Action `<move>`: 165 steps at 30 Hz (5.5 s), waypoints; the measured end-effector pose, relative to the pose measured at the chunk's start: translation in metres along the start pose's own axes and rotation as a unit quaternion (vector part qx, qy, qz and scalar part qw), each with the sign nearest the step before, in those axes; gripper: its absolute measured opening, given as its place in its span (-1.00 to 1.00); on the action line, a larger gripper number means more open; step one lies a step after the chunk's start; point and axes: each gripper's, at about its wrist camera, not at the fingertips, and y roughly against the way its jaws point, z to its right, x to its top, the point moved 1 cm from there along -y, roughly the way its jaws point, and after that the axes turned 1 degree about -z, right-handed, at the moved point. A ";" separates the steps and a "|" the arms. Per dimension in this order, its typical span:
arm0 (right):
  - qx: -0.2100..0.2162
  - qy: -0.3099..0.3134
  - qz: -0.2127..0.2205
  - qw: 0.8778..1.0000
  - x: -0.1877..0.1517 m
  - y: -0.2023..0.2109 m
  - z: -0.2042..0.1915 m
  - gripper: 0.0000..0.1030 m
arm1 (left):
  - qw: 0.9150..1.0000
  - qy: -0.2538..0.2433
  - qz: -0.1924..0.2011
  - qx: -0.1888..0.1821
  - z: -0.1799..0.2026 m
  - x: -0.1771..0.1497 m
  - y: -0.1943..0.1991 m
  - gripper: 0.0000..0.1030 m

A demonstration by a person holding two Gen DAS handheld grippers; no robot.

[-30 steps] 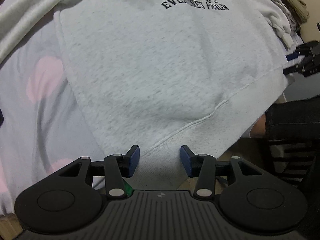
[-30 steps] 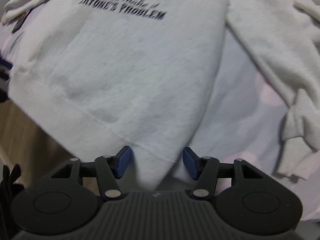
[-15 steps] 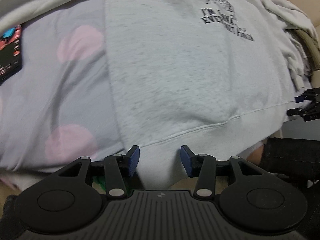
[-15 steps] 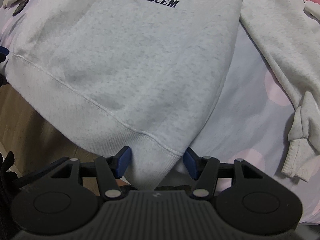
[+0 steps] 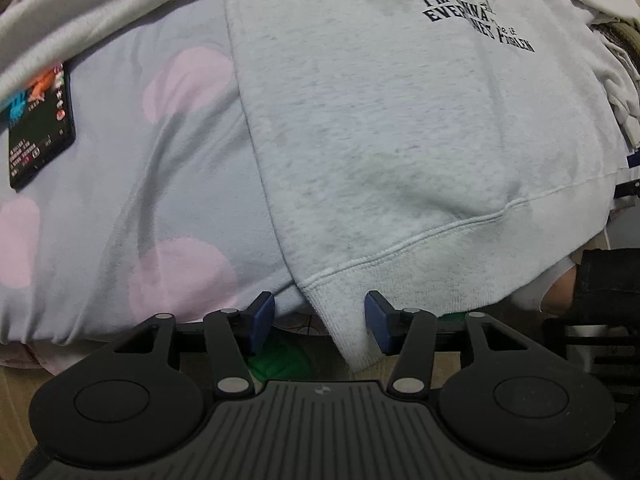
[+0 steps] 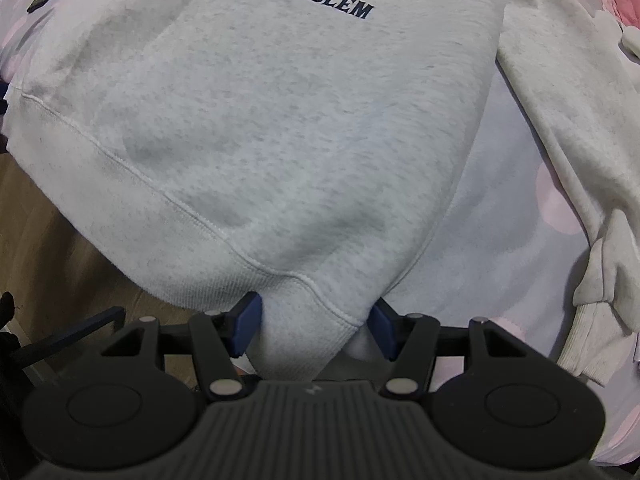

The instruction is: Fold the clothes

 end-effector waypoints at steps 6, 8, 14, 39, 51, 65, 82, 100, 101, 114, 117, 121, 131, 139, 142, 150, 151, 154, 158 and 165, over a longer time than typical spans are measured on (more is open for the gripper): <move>-0.005 0.007 -0.002 1.000 -0.001 -0.001 0.000 0.21 | 1.000 0.010 0.007 -0.012 -0.001 -0.003 -0.006 -0.07; -0.008 0.010 -0.002 1.000 -0.002 -0.001 -0.001 0.22 | 1.000 0.018 0.001 -0.018 -0.002 -0.002 -0.008 -0.07; -0.013 0.016 0.000 1.000 -0.007 0.000 0.000 0.23 | 0.998 0.040 -0.018 -0.038 -0.006 0.000 -0.013 -0.35; 0.043 0.077 0.001 0.996 -0.009 0.056 -0.012 -0.89 | 0.995 -0.025 -0.049 -0.085 -0.021 -0.022 0.040 -1.00; -0.017 0.119 -0.146 0.982 -0.017 -0.006 -0.018 -0.99 | 0.997 -0.020 -0.030 -0.064 -0.029 -0.016 0.027 -1.00; -0.107 0.162 0.047 0.980 0.060 0.053 -0.029 -0.23 | 0.993 -0.086 0.071 -0.026 0.000 0.053 0.075 -0.51; -0.079 0.334 0.135 0.930 0.187 0.061 -0.174 0.02 | 0.951 0.150 0.243 0.118 -0.219 0.081 0.141 -0.17; -0.063 0.313 0.088 0.944 0.192 0.037 -0.171 0.04 | 0.920 0.246 0.233 0.194 -0.340 0.030 0.115 -0.16; -0.063 0.312 0.082 0.945 0.191 0.035 -0.169 0.04 | 0.923 0.242 0.230 0.191 -0.341 0.030 0.111 -0.16; -0.063 0.302 0.041 0.950 0.186 0.018 -0.153 0.05 | 0.927 0.261 0.228 0.141 -0.365 0.031 0.087 -0.17; -0.062 0.305 0.037 0.950 0.185 0.016 -0.155 0.05 | 0.925 0.271 0.238 0.118 -0.370 0.029 0.085 -0.21; -0.061 0.310 0.033 0.948 0.184 0.014 -0.157 0.06 | 0.920 0.293 0.249 0.077 -0.374 0.022 0.087 -0.82; -0.065 0.313 0.041 0.947 0.180 0.016 -0.155 0.08 | 0.922 0.277 0.253 0.089 -0.354 0.019 0.121 -0.97; -0.074 0.312 0.055 0.946 0.172 0.025 -0.150 0.08 | 0.908 0.224 0.348 0.068 -0.294 0.022 0.210 -0.98; -0.078 0.308 0.068 0.946 0.168 0.034 -0.148 0.08 | 0.907 0.195 0.370 0.041 -0.256 0.032 0.235 -0.98; -0.089 0.292 0.093 0.948 0.152 0.052 -0.138 0.09 | 0.924 0.041 0.380 -0.015 -0.100 0.078 0.243 -0.98; -0.090 0.289 0.095 0.948 0.150 0.054 -0.135 0.09 | 0.925 0.021 0.380 -0.021 -0.079 0.084 0.242 -0.98; -0.094 0.277 0.101 0.951 0.143 0.058 -0.126 0.09 | 0.924 -0.039 0.379 -0.041 -0.017 0.102 0.240 -0.98; -0.102 0.254 0.108 0.956 0.135 0.066 -0.109 0.09 | 0.921 -0.130 0.361 -0.066 0.068 0.109 0.217 -0.98; -0.112 0.208 0.129 0.963 0.124 0.082 -0.075 0.09 | 0.917 -0.291 0.269 -0.049 0.184 0.086 0.125 -0.98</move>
